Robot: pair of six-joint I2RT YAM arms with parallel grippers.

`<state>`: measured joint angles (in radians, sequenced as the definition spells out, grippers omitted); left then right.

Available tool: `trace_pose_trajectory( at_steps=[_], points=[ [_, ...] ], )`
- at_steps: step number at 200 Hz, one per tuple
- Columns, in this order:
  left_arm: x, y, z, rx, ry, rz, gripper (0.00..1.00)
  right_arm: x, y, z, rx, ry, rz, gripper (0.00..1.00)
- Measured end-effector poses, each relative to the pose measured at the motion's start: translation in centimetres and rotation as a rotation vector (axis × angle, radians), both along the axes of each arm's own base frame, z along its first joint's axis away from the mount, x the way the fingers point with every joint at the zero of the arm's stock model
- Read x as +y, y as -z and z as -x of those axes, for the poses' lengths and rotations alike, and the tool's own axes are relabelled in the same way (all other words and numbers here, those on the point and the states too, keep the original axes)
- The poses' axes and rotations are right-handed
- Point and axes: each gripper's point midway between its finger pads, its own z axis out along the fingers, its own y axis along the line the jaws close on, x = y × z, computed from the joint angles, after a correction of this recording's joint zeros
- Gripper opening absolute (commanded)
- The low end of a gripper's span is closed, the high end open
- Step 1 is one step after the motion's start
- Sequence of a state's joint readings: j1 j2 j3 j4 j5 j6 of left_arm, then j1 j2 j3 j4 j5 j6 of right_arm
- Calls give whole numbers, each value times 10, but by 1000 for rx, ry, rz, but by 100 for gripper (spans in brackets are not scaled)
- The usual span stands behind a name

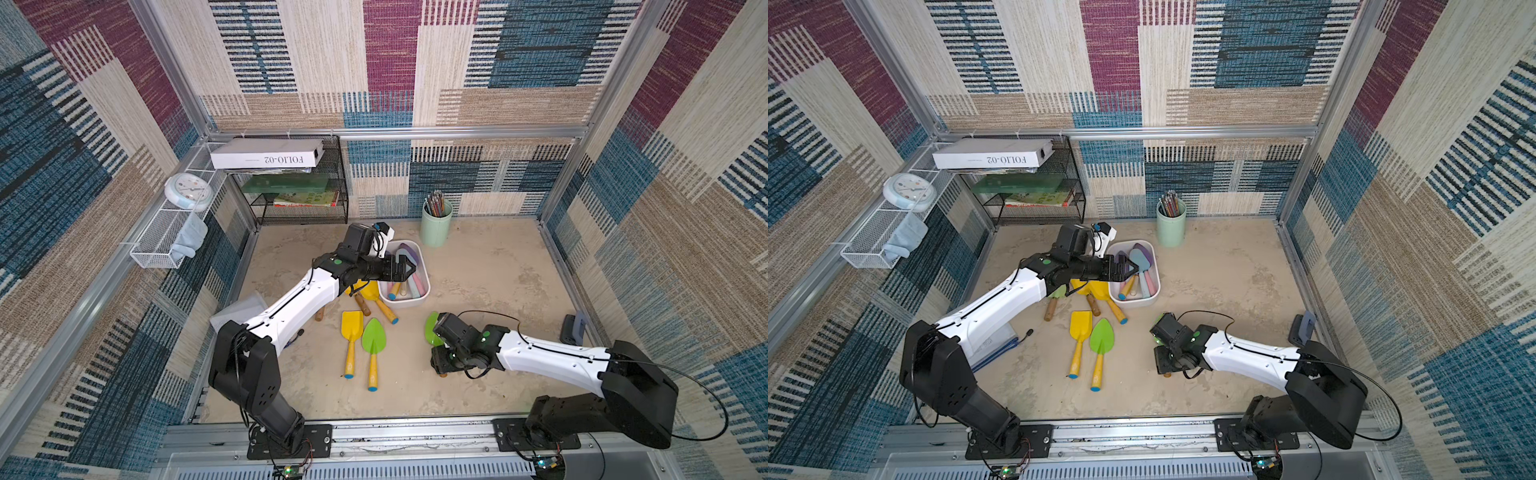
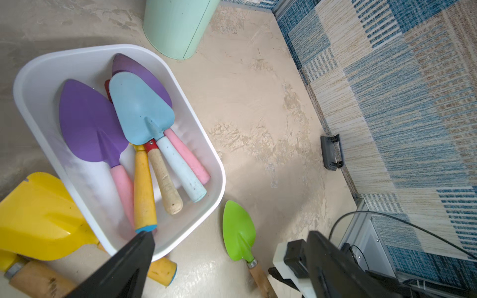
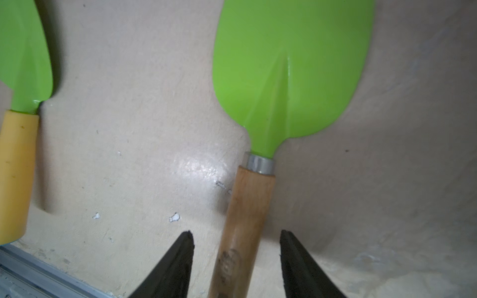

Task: Put the shovel into the storage box
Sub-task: Pick up the shovel from the center of the board.

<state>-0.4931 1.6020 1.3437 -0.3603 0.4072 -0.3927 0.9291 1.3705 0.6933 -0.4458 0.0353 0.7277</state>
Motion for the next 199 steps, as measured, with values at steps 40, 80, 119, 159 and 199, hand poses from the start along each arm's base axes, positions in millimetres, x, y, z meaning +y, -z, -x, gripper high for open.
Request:
trace_pose_trajectory(
  at_steps=[40, 80, 119, 159, 199],
  points=[
    [7, 1, 16, 4, -19, -1, 96, 2, 7, 0, 6, 7, 22, 25],
    [9, 6, 29, 9, -30, 0, 95, 1, 2, -1, -13, 9, 26, 0],
    [4, 20, 46, 40, -19, 5, 94, 1, -25, -5, -66, 11, -3, 0],
    [-2, 34, 60, 69, -19, 30, 91, -5, -64, -2, -131, 8, -63, 0],
    [-12, 35, 63, 57, -12, 70, 82, -13, -90, 0, -181, 0, -85, 0]
  ],
)
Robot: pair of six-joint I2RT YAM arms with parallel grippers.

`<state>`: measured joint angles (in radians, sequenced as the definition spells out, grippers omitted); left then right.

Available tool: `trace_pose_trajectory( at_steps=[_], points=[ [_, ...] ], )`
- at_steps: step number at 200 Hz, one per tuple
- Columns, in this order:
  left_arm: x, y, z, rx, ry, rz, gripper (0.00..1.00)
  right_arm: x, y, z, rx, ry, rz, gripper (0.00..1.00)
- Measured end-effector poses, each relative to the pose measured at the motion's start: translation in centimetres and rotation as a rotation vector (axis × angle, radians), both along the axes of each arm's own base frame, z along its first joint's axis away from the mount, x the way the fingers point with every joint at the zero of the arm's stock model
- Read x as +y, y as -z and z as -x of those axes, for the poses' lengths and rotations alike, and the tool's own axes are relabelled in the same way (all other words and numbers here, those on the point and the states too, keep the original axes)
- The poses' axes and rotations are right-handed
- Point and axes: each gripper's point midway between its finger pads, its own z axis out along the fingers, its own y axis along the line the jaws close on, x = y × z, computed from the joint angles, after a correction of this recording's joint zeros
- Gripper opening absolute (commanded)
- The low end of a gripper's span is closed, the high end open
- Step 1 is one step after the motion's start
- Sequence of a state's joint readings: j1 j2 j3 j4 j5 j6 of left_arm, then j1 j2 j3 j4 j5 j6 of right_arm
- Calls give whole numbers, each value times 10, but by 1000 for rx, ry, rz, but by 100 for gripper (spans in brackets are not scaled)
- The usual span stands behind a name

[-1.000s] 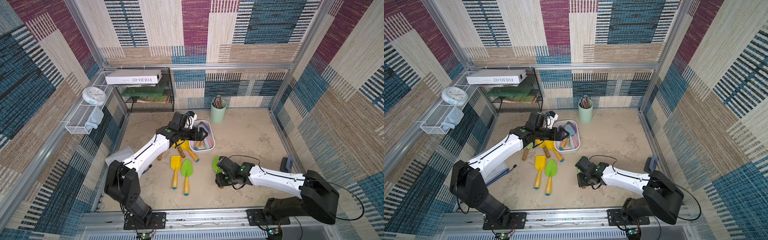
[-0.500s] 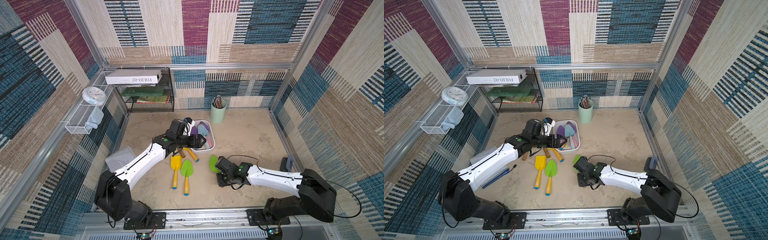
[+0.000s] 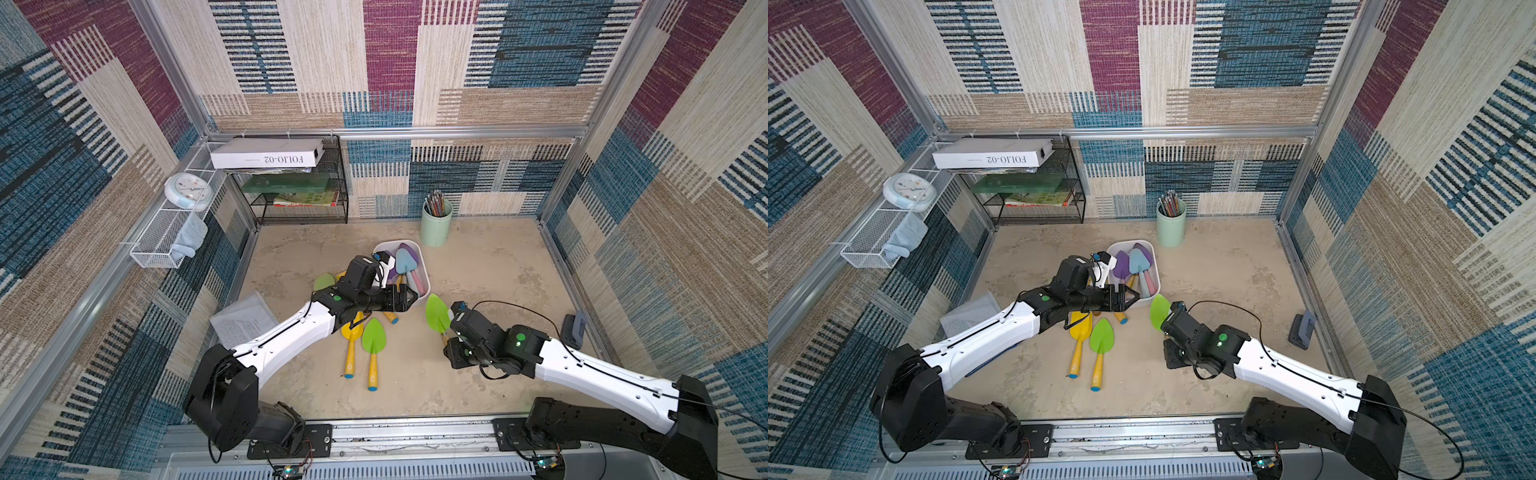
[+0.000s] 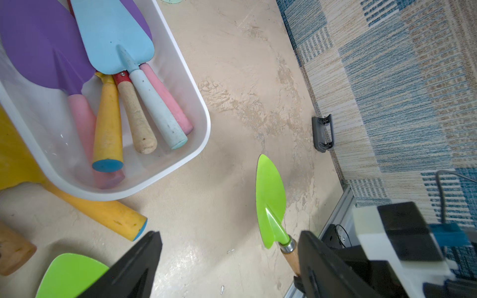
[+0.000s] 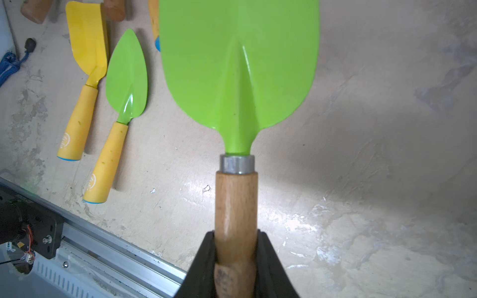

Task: Put the shovel into the storage box
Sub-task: Pick up the shovel from the center of the board.

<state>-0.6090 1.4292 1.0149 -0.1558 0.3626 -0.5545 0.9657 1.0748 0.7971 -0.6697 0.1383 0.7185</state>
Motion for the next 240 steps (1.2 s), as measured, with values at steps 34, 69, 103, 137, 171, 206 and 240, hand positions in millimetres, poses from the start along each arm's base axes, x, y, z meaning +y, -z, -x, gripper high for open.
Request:
trace_pose_trajectory(
  at_steps=[34, 69, 103, 137, 171, 206, 240],
  points=[
    [-14, -8, -2, -22, 13, 37, 65, 8, -18, -9, -45, -31, -2, 0],
    [-25, -2, -7, -5, 22, 41, 59, 21, -23, -18, -66, -75, 14, 0],
    [-32, 5, -8, 14, 33, 39, 53, 28, -26, -22, -81, -105, 27, 0],
    [-36, 5, -7, 17, 44, 47, 42, 29, -27, -23, -93, -114, 27, 0],
    [-38, 6, -9, 15, 44, 55, 26, 30, -31, -25, -111, -117, 17, 0],
    [-40, 7, -9, 29, 38, 67, 5, 32, -34, -26, -120, -116, 5, 0],
    [-48, -5, -9, 21, 54, 119, 0, 29, -33, -27, -121, -111, 14, 14]
  ],
)
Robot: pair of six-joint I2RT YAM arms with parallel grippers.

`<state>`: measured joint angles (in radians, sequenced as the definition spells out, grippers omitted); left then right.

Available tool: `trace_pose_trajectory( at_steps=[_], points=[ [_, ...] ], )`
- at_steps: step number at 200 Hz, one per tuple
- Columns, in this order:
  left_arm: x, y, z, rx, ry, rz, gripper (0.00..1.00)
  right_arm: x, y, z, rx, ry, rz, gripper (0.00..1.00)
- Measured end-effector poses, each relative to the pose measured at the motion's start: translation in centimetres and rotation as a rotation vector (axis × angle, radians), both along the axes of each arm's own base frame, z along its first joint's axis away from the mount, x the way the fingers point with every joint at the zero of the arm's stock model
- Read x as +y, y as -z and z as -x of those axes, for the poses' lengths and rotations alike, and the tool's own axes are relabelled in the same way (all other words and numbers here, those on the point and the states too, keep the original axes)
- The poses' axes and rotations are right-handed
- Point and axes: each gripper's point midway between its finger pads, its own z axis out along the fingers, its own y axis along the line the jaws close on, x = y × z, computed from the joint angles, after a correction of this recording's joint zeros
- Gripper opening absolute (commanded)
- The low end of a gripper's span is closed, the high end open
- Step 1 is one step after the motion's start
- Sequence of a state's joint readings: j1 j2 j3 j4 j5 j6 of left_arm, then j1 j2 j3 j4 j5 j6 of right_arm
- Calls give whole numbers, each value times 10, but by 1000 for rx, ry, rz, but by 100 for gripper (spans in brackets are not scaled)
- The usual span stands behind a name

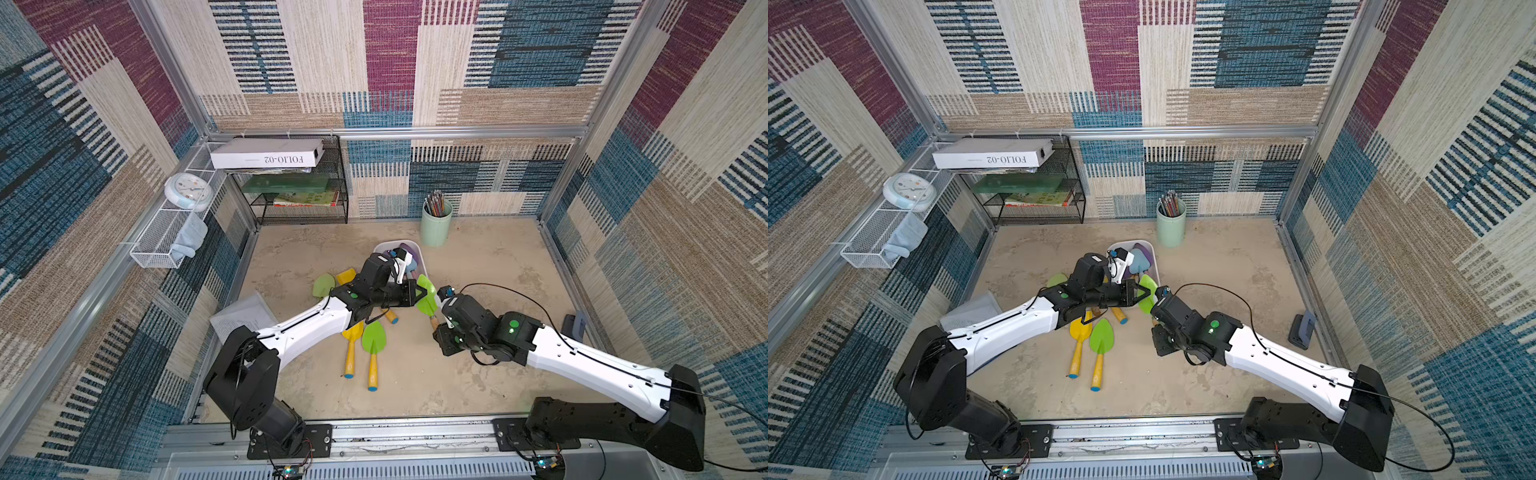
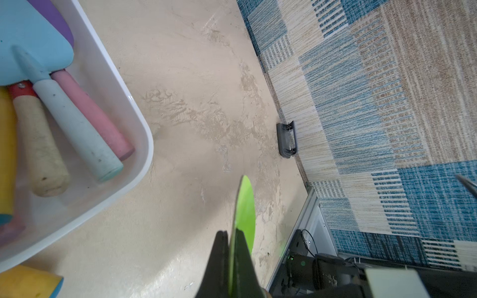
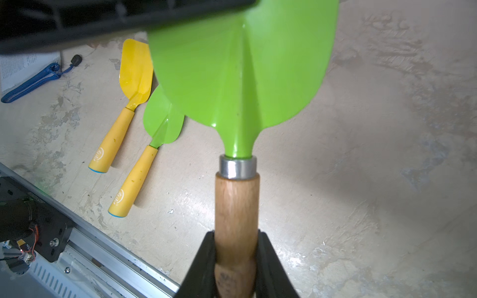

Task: Put the shovel into the storage box
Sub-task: Pick up the shovel from the center of the board, then place the shovel in the storage box.

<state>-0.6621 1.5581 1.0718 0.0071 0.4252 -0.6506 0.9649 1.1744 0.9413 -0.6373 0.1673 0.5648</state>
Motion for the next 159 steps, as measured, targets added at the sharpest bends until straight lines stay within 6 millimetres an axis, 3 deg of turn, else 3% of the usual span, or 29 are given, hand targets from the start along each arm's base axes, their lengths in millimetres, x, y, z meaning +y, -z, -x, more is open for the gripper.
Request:
trace_pose_trajectory(
  at_steps=[11, 20, 54, 73, 116, 159],
  points=[
    [1, 1, 0, 3, -2, -3, 0, 1, -1, 0, -3, 0, -2, 35],
    [1, 0, -1, 2, -5, -4, 0, 1, -1, -1, -7, 2, -3, 47],
    [11, 6, -13, -26, -44, -92, 0, 8, -17, -10, -60, 7, -39, 65],
    [17, 4, -27, -41, -62, -125, 0, 9, -24, -14, -82, 9, -42, 68],
    [49, -5, -85, -71, -138, -180, 0, 8, -41, -19, -133, 7, -57, 69],
    [67, -24, -134, -99, -132, -181, 0, 2, -44, -23, -152, 16, -50, 68]
  ],
)
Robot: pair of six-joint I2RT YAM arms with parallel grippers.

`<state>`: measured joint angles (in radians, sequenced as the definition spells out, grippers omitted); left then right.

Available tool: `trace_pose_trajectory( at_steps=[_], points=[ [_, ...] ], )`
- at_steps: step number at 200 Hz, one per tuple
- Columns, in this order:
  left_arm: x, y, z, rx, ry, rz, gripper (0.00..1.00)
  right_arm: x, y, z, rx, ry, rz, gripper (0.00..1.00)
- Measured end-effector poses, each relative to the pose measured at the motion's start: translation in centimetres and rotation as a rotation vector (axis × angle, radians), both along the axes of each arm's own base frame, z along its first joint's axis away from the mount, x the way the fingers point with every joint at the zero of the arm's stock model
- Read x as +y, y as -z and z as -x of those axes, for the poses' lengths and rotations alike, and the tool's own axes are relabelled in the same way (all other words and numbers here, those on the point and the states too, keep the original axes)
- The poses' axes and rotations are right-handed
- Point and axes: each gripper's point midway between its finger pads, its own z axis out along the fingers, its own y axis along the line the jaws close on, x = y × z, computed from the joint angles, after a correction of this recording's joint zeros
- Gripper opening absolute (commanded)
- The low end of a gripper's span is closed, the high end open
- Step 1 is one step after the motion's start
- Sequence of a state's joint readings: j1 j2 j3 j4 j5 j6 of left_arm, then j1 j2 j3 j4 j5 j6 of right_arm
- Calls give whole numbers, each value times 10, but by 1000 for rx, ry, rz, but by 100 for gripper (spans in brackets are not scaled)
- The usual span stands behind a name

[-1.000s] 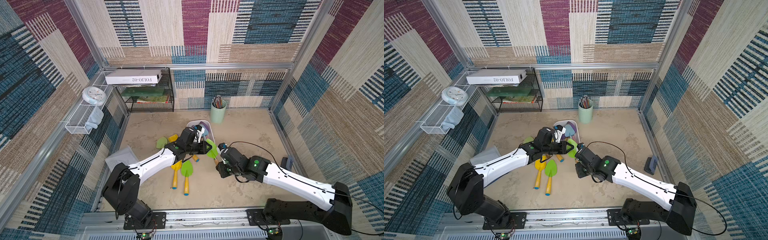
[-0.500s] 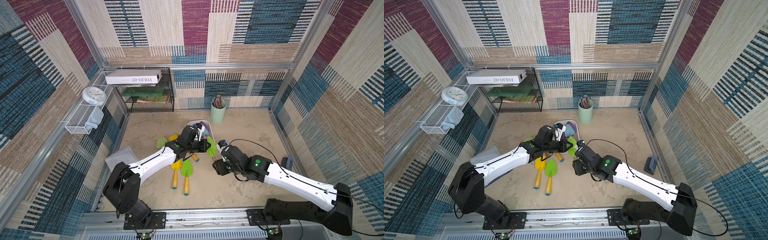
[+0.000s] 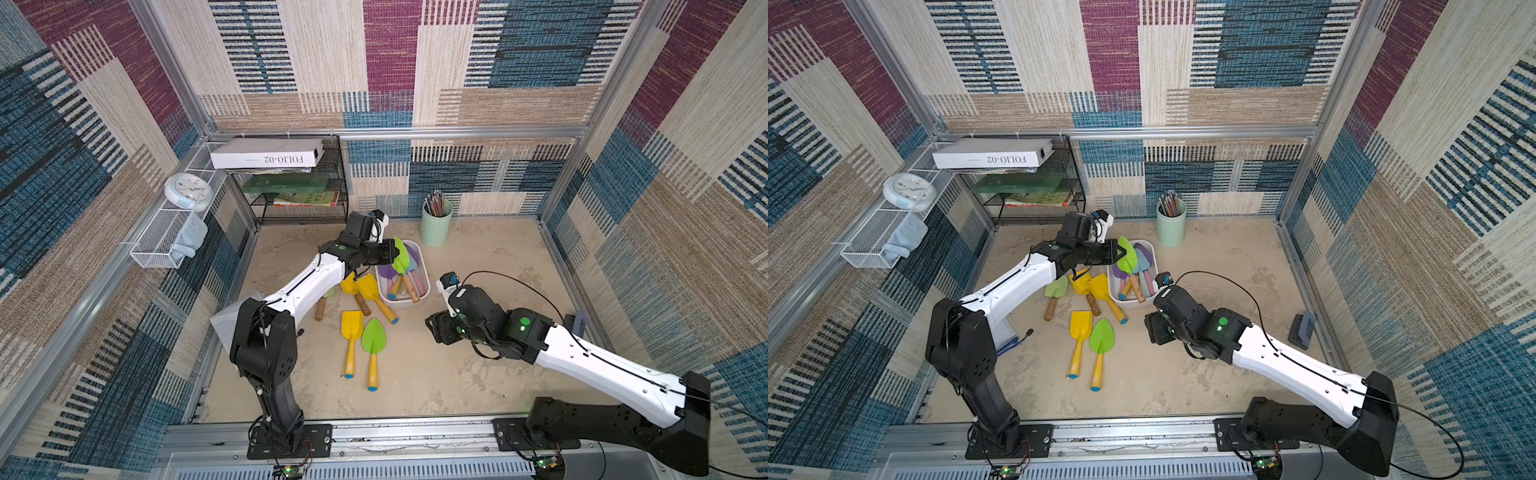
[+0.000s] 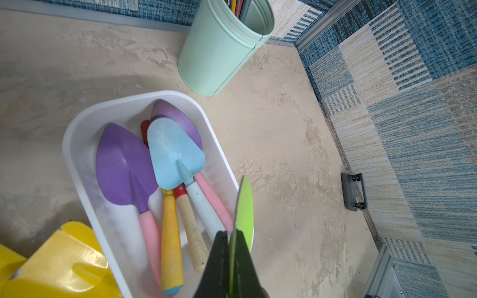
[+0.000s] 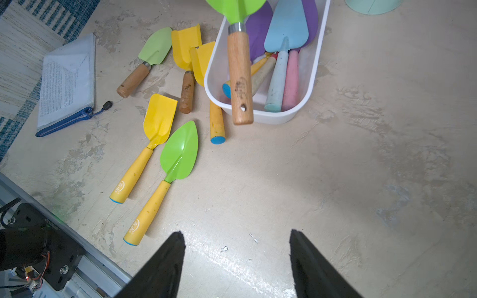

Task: Put the shovel into the storage box
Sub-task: Place the shovel in the storage box.

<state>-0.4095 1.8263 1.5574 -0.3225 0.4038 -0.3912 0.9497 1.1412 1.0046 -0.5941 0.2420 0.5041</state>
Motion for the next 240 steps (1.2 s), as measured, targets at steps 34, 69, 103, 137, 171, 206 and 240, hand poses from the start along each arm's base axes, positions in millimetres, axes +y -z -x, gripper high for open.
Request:
trace_pose_trajectory(
  at_steps=[34, 69, 103, 137, 171, 206, 240],
  points=[
    [11, -1, -32, 14, 40, 7, 0, -4, 4, -3, 1, 3, 15, 68],
    [23, 10, -52, 55, 69, 1, 0, -7, 12, -6, 16, 7, 35, 68],
    [27, 17, -63, 73, 93, -14, 0, -8, 19, -8, 37, 1, 47, 67],
    [30, 24, -71, 73, 101, -54, 0, -10, 24, -10, 44, -1, 51, 67],
    [39, 37, -76, 84, 86, -106, 0, -12, 29, -11, 59, 1, 57, 67],
    [46, 49, -83, 86, 76, -143, 0, -13, 33, -13, 65, 0, 61, 67],
    [43, 64, -83, 116, 88, -139, 0, -12, 37, -13, 79, -6, 66, 66]
  ],
)
